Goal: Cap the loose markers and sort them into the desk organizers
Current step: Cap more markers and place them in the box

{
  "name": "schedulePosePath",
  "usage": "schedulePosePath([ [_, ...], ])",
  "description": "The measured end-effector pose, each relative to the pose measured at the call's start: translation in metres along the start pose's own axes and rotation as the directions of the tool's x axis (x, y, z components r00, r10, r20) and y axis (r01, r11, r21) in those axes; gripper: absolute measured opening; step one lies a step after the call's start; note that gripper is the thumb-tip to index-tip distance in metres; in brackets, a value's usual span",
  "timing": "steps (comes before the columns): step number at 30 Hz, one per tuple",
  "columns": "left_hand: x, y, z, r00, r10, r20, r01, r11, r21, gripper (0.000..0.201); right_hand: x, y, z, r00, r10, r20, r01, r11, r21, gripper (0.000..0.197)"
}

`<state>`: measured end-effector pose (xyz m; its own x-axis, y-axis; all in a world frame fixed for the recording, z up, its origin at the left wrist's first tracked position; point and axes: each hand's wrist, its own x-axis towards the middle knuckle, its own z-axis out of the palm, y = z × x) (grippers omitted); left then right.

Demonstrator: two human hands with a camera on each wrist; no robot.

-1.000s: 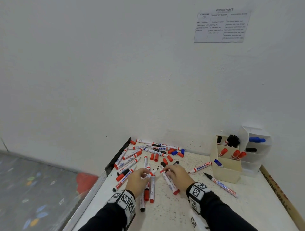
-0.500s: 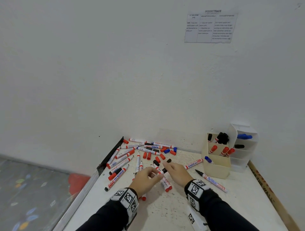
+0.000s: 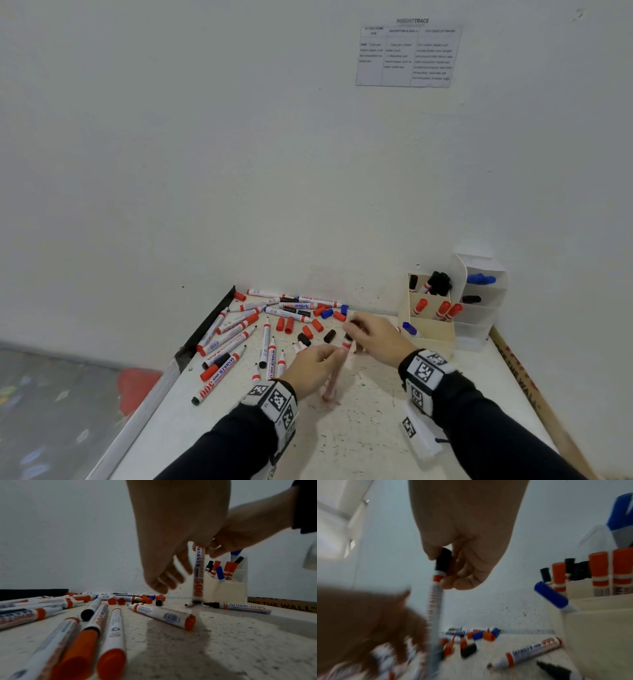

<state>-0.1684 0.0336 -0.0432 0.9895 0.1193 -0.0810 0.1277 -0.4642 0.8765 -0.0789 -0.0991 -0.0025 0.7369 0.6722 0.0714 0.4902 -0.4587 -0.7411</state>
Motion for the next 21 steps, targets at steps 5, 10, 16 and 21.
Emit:
schedulePosePath([
  [5, 0.021, -0.020, 0.007, 0.971, -0.203, -0.129, 0.238, 0.889, 0.392, 0.036, 0.017, 0.007, -0.075, 0.860, 0.073, -0.505, 0.010, 0.987, 0.159, 0.017],
  [10, 0.035, -0.038, 0.008, 0.934, -0.304, -0.186, 0.354, 0.850, 0.391, 0.035, 0.030, 0.026, -0.126, 0.748, 0.137, -0.650, -0.155, 0.988, 0.030, 0.019],
  [16, 0.046, -0.041, 0.006, 0.921, -0.335, -0.198, 0.385, 0.859, 0.338, 0.018, 0.044, 0.043, -0.129, 0.689, 0.169, -0.705, -0.244, 0.970, -0.005, 0.027],
  [21, 0.044, -0.043, 0.001, 0.881, -0.400, -0.253, 0.456, 0.861, 0.225, 0.027, 0.049, 0.043, -0.122, 0.694, 0.060, -0.717, -0.257, 0.951, -0.169, 0.035],
])
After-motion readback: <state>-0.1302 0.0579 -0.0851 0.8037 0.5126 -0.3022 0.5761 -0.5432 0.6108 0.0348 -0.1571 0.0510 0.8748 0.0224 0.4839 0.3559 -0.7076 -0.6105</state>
